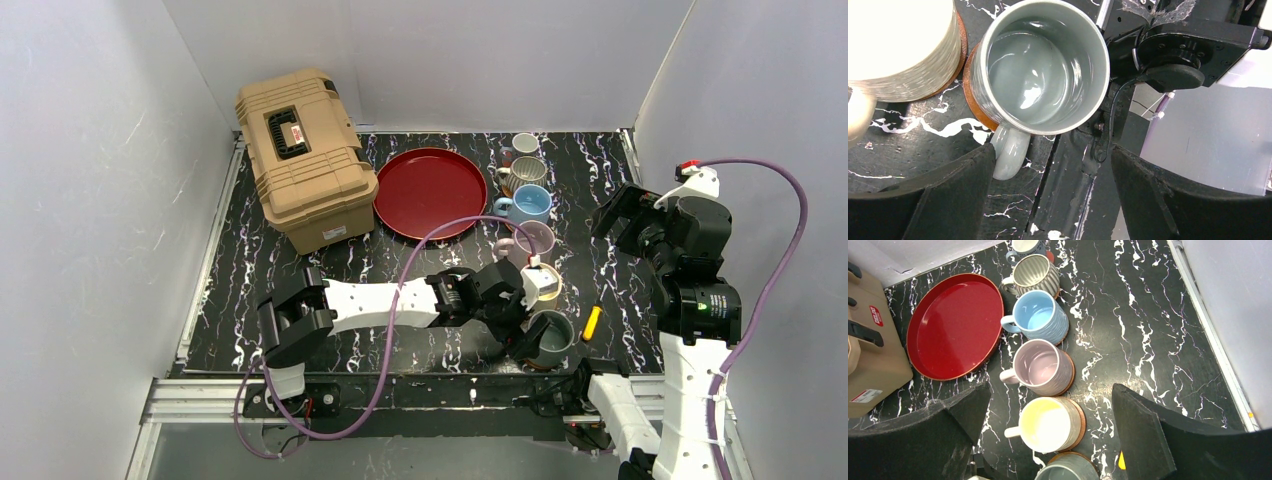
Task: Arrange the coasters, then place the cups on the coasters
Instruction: Reset both arms
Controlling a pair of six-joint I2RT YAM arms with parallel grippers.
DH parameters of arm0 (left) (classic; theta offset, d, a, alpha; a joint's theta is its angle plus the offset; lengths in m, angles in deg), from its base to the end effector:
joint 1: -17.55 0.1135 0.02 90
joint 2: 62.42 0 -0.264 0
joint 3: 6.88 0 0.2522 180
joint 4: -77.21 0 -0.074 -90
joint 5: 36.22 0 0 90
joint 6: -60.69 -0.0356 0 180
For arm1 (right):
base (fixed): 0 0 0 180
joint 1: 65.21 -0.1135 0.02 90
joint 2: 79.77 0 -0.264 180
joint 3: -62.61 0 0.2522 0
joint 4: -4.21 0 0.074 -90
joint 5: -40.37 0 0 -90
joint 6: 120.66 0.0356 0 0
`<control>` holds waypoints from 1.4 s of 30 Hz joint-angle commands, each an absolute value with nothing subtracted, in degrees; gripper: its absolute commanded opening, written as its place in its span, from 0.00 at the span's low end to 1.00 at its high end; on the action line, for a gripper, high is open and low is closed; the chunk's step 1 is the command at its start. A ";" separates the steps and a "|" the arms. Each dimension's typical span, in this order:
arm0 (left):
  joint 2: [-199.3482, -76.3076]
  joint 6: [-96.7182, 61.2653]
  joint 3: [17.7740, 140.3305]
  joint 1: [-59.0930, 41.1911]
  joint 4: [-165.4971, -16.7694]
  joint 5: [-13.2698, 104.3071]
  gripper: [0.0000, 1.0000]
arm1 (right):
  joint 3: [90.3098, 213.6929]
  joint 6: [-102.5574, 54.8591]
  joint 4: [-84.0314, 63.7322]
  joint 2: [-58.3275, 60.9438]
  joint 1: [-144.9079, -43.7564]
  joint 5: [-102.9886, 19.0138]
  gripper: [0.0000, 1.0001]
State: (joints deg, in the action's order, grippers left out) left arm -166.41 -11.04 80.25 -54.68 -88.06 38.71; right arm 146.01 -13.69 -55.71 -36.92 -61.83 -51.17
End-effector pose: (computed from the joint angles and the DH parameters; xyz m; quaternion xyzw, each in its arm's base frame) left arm 0.1186 -0.4004 0.2398 0.4496 0.7421 -0.4241 0.2593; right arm 0.1212 -0.0081 0.4207 0.1518 0.8017 0.0575 0.5753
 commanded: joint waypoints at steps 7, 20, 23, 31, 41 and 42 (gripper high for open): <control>-164.61 -11.50 81.18 -55.51 -83.00 47.11 0.84 | 147.05 -13.88 -53.85 -37.22 -61.60 -50.85 1.00; -148.02 -10.14 78.75 -52.88 -74.54 61.28 0.95 | 145.56 -13.88 -53.38 -36.42 -61.60 -47.62 1.00; -142.82 -9.82 78.27 -49.27 -69.77 61.95 0.97 | 144.75 -13.88 -52.95 -36.05 -61.60 -46.97 1.00; -133.53 -11.47 82.20 -34.48 -55.78 59.55 0.98 | 144.83 -15.09 -52.81 -32.96 -61.60 -46.56 1.00; -123.60 -11.23 83.96 -3.95 -48.79 51.40 0.98 | 148.74 -20.24 -54.02 -30.22 -61.66 -54.07 1.00; -122.30 -11.13 84.28 -1.31 -48.44 51.43 0.98 | 148.79 -20.77 -53.50 -30.39 -61.61 -54.47 1.00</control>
